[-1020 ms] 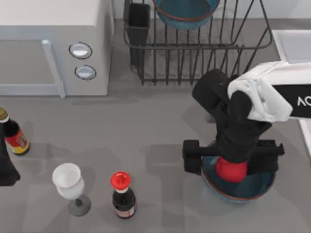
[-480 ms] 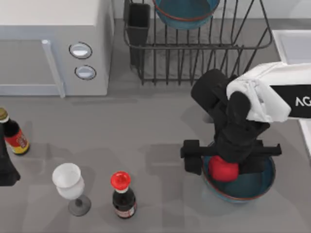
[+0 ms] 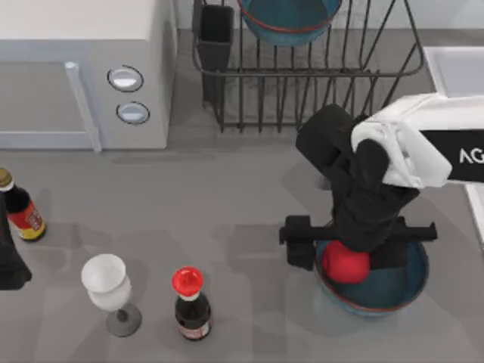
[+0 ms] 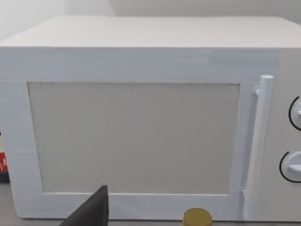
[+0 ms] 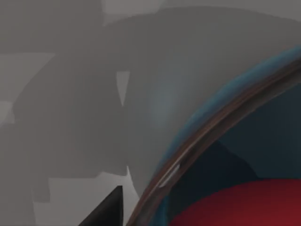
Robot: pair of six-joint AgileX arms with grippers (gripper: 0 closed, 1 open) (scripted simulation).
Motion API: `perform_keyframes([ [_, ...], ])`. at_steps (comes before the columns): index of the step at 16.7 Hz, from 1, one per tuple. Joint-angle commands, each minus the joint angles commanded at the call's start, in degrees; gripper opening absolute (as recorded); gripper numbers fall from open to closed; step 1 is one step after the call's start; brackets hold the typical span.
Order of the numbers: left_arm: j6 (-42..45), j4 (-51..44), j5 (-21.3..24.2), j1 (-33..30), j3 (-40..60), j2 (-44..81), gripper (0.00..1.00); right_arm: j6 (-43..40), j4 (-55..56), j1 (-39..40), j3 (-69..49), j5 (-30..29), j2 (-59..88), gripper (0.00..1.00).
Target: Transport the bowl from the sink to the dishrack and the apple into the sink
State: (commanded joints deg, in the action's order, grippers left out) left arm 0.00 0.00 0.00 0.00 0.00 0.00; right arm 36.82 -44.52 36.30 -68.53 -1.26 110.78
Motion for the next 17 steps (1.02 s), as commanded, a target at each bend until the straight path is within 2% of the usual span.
perform_keyframes([
  [9,0.0,0.0,0.0,0.0,0.0,0.0,1.0,-0.3,-20.3,-0.1,-13.5,0.0,-6.5,0.0],
  [14,0.0,0.0,0.0,0.0,0.0,0.0,1.0,-0.1,-20.5,0.1,-13.7,0.2,-6.5,0.0],
  [17,0.0,0.0,0.0,0.0,0.0,0.0,1.0,-1.3,-17.0,-2.3,-11.9,0.8,-7.1,0.0],
])
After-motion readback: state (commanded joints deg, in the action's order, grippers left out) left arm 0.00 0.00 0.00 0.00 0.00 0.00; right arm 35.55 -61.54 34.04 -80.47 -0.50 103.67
